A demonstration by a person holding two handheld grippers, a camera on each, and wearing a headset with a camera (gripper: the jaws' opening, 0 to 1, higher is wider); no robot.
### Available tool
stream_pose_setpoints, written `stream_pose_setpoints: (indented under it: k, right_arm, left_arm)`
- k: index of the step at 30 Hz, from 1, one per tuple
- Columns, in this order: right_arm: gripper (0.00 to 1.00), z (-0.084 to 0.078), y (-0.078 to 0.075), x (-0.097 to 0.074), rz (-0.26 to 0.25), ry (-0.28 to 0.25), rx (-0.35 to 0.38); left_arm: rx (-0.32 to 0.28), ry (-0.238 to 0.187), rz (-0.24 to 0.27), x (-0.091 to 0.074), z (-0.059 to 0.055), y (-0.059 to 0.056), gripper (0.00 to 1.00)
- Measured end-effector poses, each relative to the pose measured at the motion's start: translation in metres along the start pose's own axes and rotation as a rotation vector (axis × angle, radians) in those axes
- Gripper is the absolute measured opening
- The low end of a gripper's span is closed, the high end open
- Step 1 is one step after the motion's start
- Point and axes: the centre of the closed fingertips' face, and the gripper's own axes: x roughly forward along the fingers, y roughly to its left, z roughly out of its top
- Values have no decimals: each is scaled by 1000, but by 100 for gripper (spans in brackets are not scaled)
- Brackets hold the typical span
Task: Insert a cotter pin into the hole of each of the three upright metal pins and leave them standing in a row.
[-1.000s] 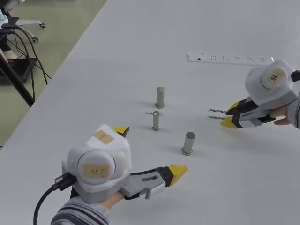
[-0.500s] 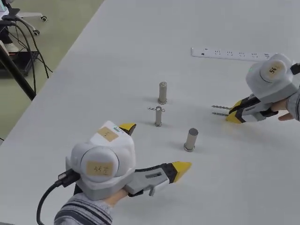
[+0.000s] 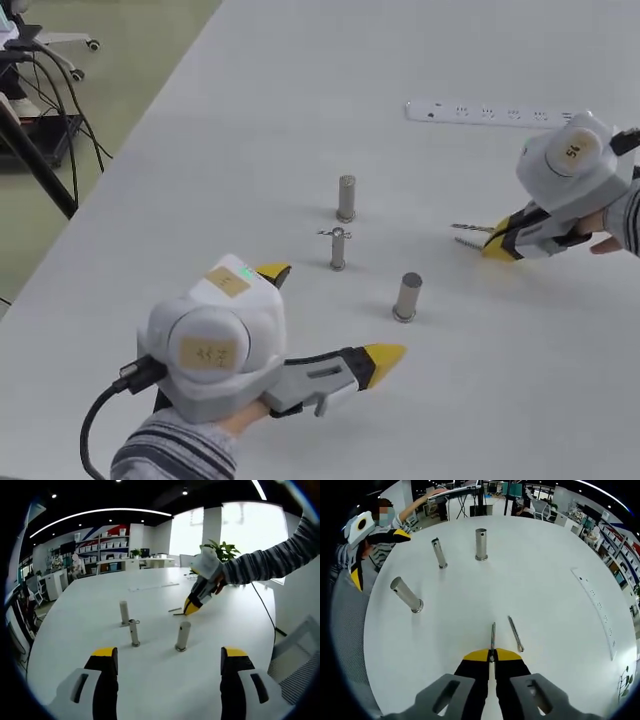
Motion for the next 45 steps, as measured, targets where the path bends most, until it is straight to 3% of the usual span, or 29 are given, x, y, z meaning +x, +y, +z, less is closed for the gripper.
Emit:
stream_pose_setpoints:
  k: [9, 17, 31, 45]
  right_arm:
    - [0, 8, 15, -10, -12, -76, -42]
    - [0, 29, 49, -23, 6, -152, -143]
    - [0, 55, 103, -42, 40, -210, -367]
    - [0, 68, 137, -41, 84, -267, -481]
  left_arm:
    - [9, 7, -20, 2, 3, -4, 77]
    - [19, -5, -52, 7, 14, -8, 70]
    - [-12, 1, -130, 17, 22, -20, 53]
    - [-50, 21, -204, 18, 21, -37, 35]
